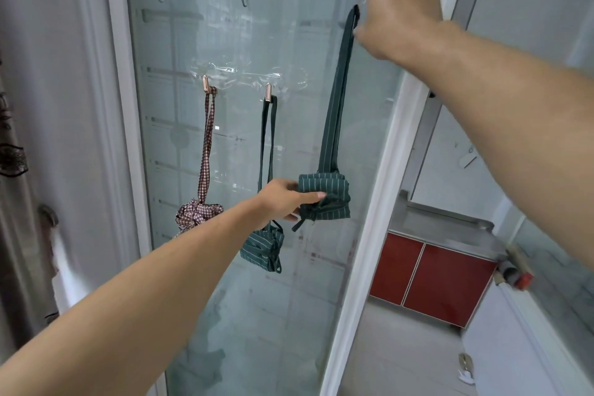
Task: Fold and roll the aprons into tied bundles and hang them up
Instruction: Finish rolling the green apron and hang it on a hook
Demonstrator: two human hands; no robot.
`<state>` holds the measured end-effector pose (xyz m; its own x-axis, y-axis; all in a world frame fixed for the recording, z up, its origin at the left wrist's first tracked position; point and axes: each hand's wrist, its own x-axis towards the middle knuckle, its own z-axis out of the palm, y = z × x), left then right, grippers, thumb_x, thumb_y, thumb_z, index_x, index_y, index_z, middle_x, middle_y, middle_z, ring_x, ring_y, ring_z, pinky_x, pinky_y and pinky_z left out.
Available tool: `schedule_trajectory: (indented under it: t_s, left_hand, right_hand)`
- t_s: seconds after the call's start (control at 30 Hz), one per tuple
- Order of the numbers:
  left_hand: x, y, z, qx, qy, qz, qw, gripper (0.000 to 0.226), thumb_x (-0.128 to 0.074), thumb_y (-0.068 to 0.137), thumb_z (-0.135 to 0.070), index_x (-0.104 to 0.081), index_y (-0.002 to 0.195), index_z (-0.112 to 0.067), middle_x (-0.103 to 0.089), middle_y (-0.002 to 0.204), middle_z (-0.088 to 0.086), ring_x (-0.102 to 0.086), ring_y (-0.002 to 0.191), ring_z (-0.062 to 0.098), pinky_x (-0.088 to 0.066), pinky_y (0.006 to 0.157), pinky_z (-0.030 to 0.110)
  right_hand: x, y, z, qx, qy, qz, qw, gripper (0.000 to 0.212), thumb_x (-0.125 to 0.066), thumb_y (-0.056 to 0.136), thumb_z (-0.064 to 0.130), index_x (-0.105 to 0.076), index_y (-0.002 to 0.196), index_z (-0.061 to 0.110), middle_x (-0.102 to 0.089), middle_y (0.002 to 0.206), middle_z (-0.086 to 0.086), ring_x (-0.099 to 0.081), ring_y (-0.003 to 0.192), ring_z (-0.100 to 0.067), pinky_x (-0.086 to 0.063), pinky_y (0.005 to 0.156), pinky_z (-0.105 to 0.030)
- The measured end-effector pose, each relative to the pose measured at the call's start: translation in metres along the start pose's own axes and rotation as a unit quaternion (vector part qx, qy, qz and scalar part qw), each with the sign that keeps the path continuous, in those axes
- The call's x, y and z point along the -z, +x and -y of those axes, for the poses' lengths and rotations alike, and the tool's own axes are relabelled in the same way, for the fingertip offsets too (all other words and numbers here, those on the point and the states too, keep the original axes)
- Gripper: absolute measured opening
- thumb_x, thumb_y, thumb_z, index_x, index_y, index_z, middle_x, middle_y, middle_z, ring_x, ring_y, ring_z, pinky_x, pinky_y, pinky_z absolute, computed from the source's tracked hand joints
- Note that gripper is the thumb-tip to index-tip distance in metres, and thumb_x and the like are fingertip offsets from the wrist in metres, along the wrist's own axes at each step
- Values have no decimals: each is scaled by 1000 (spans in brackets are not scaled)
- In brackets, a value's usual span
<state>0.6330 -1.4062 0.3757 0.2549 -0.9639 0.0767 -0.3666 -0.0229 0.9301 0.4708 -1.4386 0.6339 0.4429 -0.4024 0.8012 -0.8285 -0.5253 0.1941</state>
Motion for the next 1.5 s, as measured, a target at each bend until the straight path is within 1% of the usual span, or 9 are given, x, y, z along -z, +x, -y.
schedule_trajectory:
  t_s: [0.1, 0.17, 0.27, 0.4, 0.6, 0.87, 1.07, 1.33, 1.5]
  left_hand:
    - [-2, -2, 5, -18, 5, 2, 1000, 58, -78, 83, -51, -65, 128, -18, -73, 113, 0, -71, 103, 18, -61, 91, 34]
    - [-4, -2, 8, -29, -4, -1, 1000, 49, -79, 83, -49, -66, 124, -24, -74, 111, -4, -70, 105, 16, -59, 96, 37]
    - [-3, -2, 8, -32, -5, 21, 999, 53, -80, 83, -47, -66, 129, -24, -75, 113, -6, -69, 109, 14, -57, 99, 38]
    - [3, -4, 14, -41, -73, 90, 992, 38, -73, 93, -27, -66, 129, -16, -75, 120, 2, -70, 113, 19, -54, 103, 37]
    - [0, 1, 17, -64, -59, 37, 996, 25, -70, 95, -24, -70, 118, -15, -78, 109, 3, -76, 99, 19, -60, 83, 23]
    - [-3, 11, 19, -28, 45, 18, 998, 26, -61, 102, -36, -73, 112, -15, -78, 109, 6, -74, 101, 24, -55, 102, 40]
    - [4, -6, 22, 0, 33, 3, 999, 56, -64, 93, -56, -66, 126, -11, -72, 118, 2, -72, 104, 23, -57, 100, 40]
    - [8, -24, 7, 6, 36, 8, 999, 61, -74, 92, -36, -53, 141, -4, -69, 124, 9, -73, 103, 22, -57, 101, 41]
    - [4, -40, -2, 6, 41, 4, 999, 52, -72, 95, -23, -53, 140, -4, -68, 105, -2, -72, 103, 23, -58, 98, 36]
  right_hand:
    - [-11, -44, 10, -24, 36, 168, 985, 30, -75, 89, 33, -64, 96, 6, -63, 83, -10, -60, 75, -31, -46, 67, -34]
    - [-30, -77, 20, -25, 10, 356, 934, 55, -74, 84, 59, -58, 82, 7, -60, 70, -6, -61, 64, -22, -48, 67, -35]
    - [-68, -109, 28, -12, 17, 470, 882, 82, -77, 71, 72, -65, 117, 5, -73, 92, -6, -70, 81, -22, -54, 76, -35]
    - [-95, -130, 24, -38, 89, 418, 903, 75, -88, 72, 50, -64, 127, 6, -70, 119, -8, -67, 103, -27, -57, 88, -36]
    - [-111, -144, 15, -70, 96, 412, 904, 49, -83, 80, 49, -70, 99, 6, -73, 83, -6, -71, 81, -23, -51, 63, -28]
    - [-120, -145, 18, -76, 99, 390, 912, 47, -76, 84, 56, -61, 74, 13, -67, 59, 0, -65, 55, -17, -52, 61, -27]
    - [-100, -138, 11, -96, 96, 429, 893, 65, -75, 66, 79, -73, 95, 21, -78, 77, 5, -76, 65, -16, -60, 83, -39]
    - [-79, -128, 14, -85, 59, 436, 894, 71, -69, 64, 86, -73, 101, 26, -78, 83, 7, -76, 72, -16, -54, 92, -38]
    - [-68, -131, 16, -75, 45, 417, 905, 57, -69, 75, 77, -73, 101, 27, -78, 79, 8, -74, 72, -14, -53, 89, -35]
